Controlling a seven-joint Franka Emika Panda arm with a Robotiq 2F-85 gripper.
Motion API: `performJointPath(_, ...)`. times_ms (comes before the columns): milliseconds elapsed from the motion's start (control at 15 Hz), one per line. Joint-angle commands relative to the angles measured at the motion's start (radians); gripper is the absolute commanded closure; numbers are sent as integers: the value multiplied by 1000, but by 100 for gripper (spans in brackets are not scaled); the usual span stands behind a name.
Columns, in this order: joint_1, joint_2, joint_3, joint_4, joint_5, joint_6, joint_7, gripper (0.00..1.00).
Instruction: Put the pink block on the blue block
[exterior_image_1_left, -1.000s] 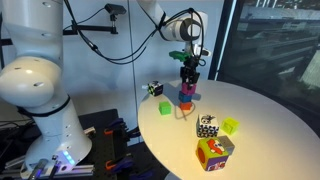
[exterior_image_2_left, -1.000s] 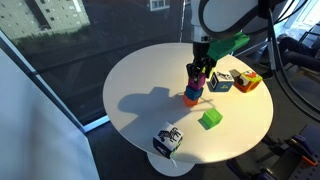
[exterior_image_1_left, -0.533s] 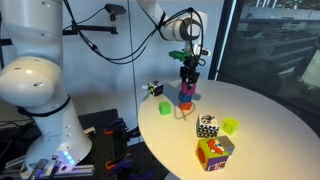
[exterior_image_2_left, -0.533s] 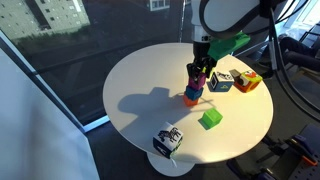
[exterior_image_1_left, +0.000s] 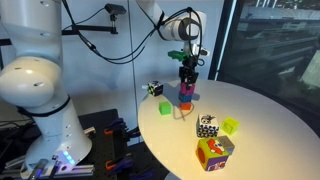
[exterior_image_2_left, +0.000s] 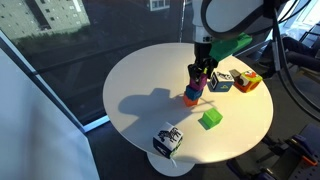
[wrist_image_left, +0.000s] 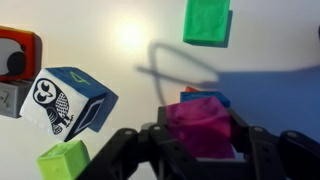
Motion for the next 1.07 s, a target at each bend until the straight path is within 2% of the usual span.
performJointPath(0, 4, -31, 0, -25, -23, -1, 30, 67)
performJointPath(267, 3, -25, 0, -25, -21, -2, 29, 67)
performJointPath(333, 2, -24, 0, -25, -20, -2, 29, 52)
performJointPath(400, 2, -23, 0, -25, -19, -2, 29, 24)
performJointPath(467, 2, -22, -1, -24, -19, -2, 29, 18)
performJointPath(533, 2, -21, -1, -24, -19, -3, 30, 17)
performJointPath(667, 1, -21, -1, -25, -18, -3, 30, 3)
performJointPath(733, 1, -21, -1, -26, -18, -4, 30, 0)
performJointPath(1000, -5, -26, 0, -25, -2, -6, 22, 0)
